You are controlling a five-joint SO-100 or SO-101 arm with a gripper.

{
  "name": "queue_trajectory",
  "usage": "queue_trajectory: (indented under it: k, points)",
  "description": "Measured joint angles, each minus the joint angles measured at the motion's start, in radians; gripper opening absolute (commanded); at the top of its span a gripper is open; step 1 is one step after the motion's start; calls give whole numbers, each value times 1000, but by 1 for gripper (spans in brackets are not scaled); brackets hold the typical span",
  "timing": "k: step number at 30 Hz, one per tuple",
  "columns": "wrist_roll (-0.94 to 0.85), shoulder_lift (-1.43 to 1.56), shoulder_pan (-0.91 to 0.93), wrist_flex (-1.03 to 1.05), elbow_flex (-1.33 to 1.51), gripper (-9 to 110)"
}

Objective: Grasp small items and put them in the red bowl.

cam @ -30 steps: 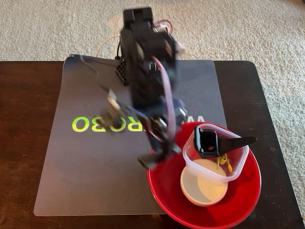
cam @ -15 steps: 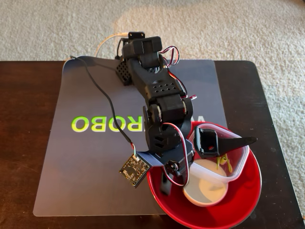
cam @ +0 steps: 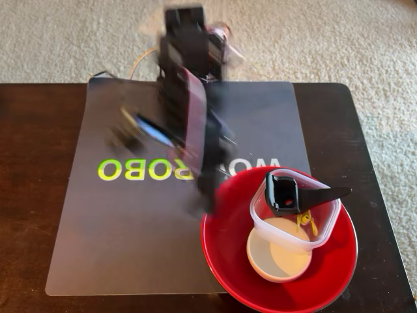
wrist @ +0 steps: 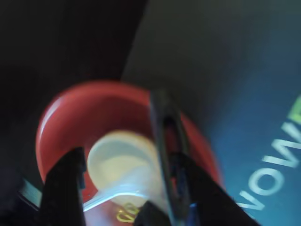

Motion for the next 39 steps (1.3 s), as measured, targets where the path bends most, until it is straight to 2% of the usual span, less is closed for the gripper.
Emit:
queue_trajectory:
  k: [6,11,17,26,33,39]
  points:
    - [87,360,192,-41,391,22]
    - [189,397,316,-144,584,21]
    - [313,374,348,-319,753,21]
    - [538,-49,307,-581,755,22]
    - [555,-288,258,-604,644,23]
    - [554,-314,250,-632,591,24]
